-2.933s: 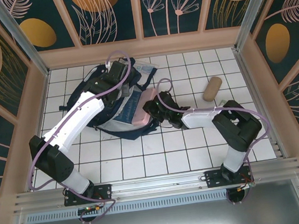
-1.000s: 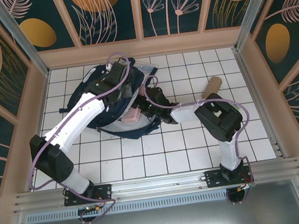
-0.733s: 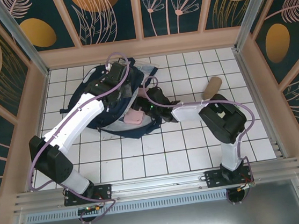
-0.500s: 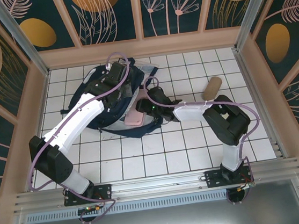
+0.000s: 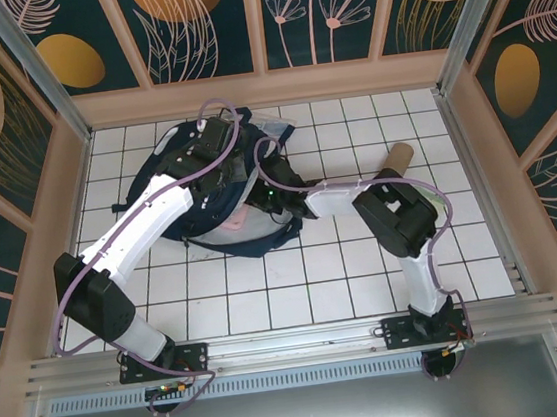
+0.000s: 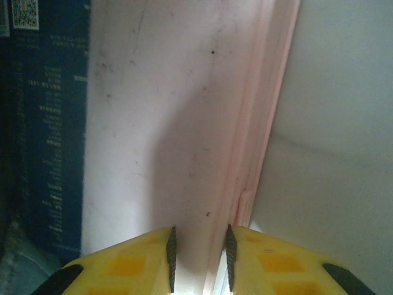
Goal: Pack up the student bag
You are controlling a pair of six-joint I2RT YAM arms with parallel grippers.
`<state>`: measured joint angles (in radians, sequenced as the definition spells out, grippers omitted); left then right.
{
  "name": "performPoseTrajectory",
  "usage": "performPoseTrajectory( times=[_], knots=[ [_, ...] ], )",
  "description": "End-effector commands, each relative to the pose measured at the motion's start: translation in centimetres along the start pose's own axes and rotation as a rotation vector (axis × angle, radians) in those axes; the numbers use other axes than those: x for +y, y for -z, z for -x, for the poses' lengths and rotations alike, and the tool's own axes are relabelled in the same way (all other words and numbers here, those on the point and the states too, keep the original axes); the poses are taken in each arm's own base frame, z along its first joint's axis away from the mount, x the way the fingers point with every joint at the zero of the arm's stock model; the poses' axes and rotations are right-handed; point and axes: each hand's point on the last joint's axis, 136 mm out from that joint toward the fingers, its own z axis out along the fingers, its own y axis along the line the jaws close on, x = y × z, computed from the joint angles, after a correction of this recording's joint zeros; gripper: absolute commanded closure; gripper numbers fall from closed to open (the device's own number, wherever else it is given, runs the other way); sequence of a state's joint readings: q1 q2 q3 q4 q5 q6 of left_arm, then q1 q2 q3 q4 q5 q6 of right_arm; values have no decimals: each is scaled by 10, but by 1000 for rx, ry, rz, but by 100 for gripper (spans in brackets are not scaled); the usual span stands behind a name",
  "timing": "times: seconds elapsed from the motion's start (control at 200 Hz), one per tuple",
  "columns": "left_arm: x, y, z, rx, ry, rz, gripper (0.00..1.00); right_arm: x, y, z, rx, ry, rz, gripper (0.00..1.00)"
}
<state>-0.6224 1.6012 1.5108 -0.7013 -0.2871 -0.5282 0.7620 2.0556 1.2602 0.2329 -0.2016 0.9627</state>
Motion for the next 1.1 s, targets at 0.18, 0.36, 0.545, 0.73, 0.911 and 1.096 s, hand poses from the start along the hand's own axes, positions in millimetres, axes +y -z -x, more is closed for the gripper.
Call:
performPoseTrajectory(
  times=[0.18, 0.36, 0.545, 0.73, 0.911, 1.096],
  knots=[
    [0, 30, 34, -141, 44, -25, 100, 14, -11, -7, 28, 14, 4, 41],
    [14, 29, 37, -154, 48, 19, 100, 10, 31, 18, -55, 41, -14, 30],
    [22, 26, 34, -151, 36, 58, 100, 7, 66, 33, -91, 85, -35, 25],
    [34, 26, 23, -137, 35, 88, 100, -16, 106, 61, -187, 113, -87, 36],
    [47, 34, 13, -123, 22, 128, 100, -44, 109, 110, -221, 122, -117, 62],
    [62, 50, 13, -141, 17, 172, 100, -57, 79, 158, -216, 104, -89, 78]
  ],
)
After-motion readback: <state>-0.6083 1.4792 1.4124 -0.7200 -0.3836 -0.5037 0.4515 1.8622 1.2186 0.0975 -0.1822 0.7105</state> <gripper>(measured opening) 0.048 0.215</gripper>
